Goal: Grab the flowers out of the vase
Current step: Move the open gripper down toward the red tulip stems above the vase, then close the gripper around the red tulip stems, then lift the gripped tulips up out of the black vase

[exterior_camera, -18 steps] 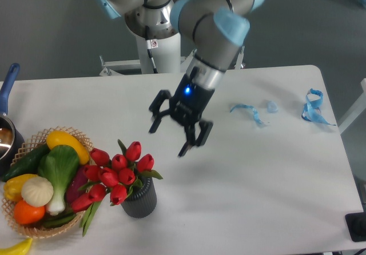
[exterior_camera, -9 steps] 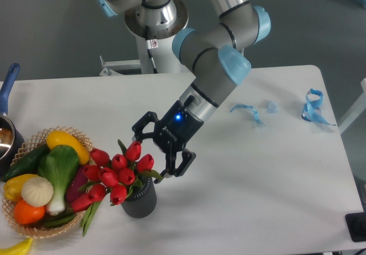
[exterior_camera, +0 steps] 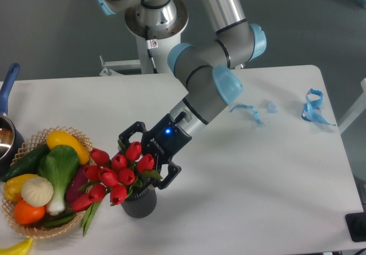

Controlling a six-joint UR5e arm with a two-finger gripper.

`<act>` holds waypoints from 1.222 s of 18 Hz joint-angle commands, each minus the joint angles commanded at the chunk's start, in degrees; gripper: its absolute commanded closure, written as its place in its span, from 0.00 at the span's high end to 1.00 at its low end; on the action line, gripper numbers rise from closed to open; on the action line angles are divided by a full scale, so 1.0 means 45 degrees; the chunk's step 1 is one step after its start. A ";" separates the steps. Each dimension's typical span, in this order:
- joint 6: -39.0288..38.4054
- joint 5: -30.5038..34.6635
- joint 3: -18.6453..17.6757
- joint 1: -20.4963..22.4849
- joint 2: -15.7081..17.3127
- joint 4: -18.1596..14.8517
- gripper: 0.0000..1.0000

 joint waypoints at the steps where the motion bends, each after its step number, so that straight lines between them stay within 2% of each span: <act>1: 0.0000 -0.0020 0.0000 0.0000 0.0000 0.0000 0.83; 2: 0.0000 -0.0078 0.0000 -0.0020 -0.0019 0.0000 0.66; 4: 0.0000 -0.0214 0.0000 0.0000 -0.0020 0.0000 0.26; 5: 0.0000 -0.0293 0.0019 0.0000 -0.0020 0.0000 0.12; 6: 0.0000 -0.0313 0.0020 0.0019 -0.0020 0.0000 0.03; 7: 0.0000 -0.0313 0.0020 0.0038 0.0000 0.0000 0.00; 14: -0.0213 -0.0663 0.0000 0.0292 0.0195 0.0000 0.00; 22: -0.1250 -0.2614 0.0019 0.1150 0.1288 0.0000 0.00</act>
